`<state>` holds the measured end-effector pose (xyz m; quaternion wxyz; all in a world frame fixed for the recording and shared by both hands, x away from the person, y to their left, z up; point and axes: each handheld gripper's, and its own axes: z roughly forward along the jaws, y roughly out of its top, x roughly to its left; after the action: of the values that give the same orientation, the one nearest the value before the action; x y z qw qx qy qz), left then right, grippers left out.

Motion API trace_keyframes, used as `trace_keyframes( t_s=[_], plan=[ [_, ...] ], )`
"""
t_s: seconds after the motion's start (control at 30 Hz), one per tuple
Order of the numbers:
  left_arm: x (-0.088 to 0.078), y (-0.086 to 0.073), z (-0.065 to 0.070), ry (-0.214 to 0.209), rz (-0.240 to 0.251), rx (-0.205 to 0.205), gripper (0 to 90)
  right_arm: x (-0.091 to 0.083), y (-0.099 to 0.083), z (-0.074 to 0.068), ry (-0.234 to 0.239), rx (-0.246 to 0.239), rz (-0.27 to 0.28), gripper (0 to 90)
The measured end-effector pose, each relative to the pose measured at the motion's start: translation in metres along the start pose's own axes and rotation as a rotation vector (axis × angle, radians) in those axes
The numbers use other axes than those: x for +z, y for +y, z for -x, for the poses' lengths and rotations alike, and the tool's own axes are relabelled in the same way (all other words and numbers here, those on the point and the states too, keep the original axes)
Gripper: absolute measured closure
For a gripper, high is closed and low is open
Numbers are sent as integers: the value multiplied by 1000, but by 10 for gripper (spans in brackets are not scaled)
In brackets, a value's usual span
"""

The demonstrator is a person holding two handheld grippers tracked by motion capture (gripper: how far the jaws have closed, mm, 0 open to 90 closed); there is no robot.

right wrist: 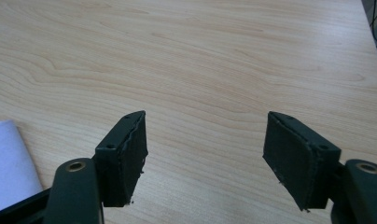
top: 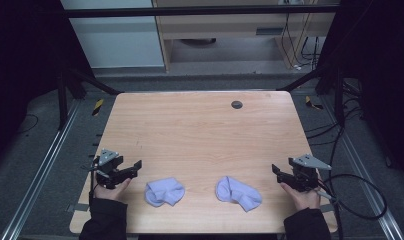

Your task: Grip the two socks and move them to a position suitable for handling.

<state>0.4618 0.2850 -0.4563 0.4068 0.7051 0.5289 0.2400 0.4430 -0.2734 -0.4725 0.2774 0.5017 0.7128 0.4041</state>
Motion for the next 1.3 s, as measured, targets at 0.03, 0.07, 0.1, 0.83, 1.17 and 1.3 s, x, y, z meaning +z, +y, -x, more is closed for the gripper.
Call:
trace_keyframes(
  t_s=[0.03, 0.07, 0.1, 0.83, 1.17, 1.3],
  plan=[
    [-1, 1, 3, -4, 1, 8, 227, 0, 0, 0, 0, 0, 0, 310],
    [-1, 1, 7, -9, 4, 12, 227, -1, 0, -1, 1, 4, -2, 313],
    [-1, 2, 12, -12, 5, 22, 227, -3, 1, -3, 8, -7, -2, 329],
    [-5, 5, 81, -103, 37, 113, 262, -15, 20, -33, 103, -41, 0, 306],
    [1, 11, 109, -134, 28, 159, 273, -29, 34, -46, 125, -82, -4, 310],
    [5, 13, 122, -154, 25, 179, 277, -32, 36, -51, 130, -90, 6, 305]
  ],
)
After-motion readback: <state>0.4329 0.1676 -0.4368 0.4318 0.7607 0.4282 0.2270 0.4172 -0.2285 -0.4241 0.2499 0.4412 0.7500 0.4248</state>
